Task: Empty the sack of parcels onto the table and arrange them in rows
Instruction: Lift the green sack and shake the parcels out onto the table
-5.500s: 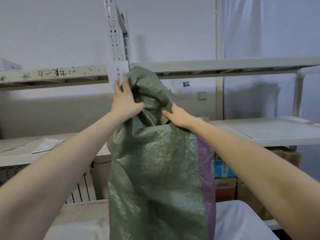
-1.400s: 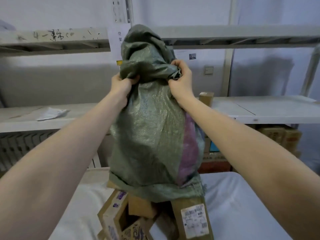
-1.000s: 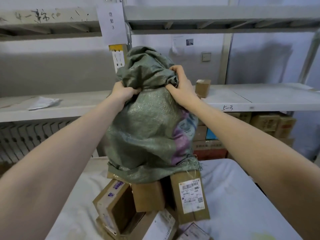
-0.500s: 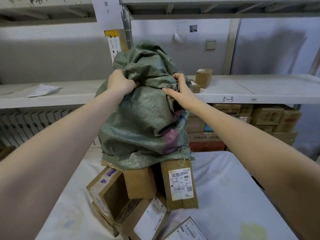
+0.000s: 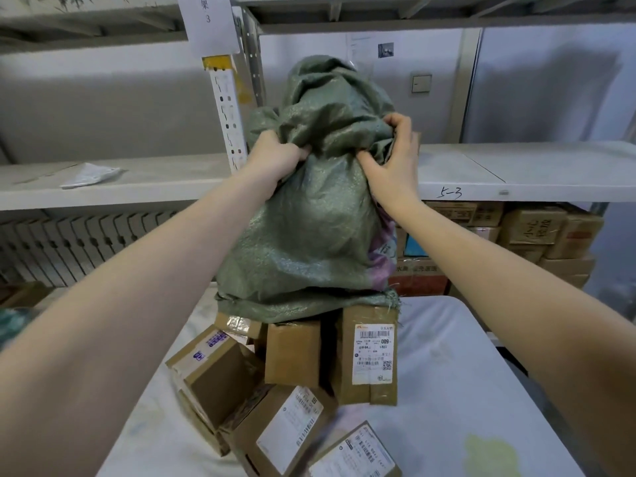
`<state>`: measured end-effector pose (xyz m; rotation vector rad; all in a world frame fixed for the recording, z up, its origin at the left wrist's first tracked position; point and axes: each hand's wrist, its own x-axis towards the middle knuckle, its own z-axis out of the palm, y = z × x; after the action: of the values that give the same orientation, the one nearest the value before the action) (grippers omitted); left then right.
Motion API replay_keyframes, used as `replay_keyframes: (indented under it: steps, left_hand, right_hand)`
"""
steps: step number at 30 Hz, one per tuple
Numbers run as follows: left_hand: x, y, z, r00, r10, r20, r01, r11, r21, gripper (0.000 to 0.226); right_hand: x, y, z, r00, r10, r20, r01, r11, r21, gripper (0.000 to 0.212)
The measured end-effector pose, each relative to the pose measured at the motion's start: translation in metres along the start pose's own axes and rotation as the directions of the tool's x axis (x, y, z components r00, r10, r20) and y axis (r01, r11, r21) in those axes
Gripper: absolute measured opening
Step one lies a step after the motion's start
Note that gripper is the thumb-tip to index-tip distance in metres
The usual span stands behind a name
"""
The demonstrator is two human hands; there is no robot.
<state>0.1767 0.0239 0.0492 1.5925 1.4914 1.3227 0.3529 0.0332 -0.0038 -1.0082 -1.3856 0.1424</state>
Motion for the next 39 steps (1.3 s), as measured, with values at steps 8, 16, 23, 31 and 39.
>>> replay_keyframes:
  steps: [8, 16, 23, 31, 39]
  left_hand:
    - [-0.01, -0.006, 0.041, 0.983, 0.141, 0.117, -0.168, 0.95, 0.265, 0.046]
    - [-0.003, -0.002, 0.056, 0.983, 0.178, 0.043, -0.181, 0.979, 0.097, 0.049]
    - [-0.013, -0.039, 0.075, 0.995, -0.089, 0.041, 0.094, 0.987, -0.132, 0.056]
    - [-0.032, -0.03, 0.134, 0.977, -0.186, -0.103, 0.163, 0.966, -0.201, 0.045]
    - [-0.053, -0.017, 0.18, 0.955, -0.261, 0.138, 0.288, 0.929, -0.234, 0.03]
  right_hand:
    - [-0.016, 0.03, -0.033, 0.99, 0.136, -0.023, -0.138, 0.967, -0.212, 0.039]
    - [0.005, 0.006, -0.037, 0.986, 0.035, -0.166, -0.085, 0.949, -0.305, 0.041]
    - [0.018, 0.017, -0.037, 0.986, 0.105, 0.126, -0.021, 0.843, -0.537, 0.049]
    - [0.031, 0.051, -0.063, 0.877, 0.152, 0.456, 0.029, 0.93, -0.366, 0.115]
    - [0.04, 0.094, -0.107, 0.928, 0.012, 0.373, 0.091, 0.962, -0.259, 0.066]
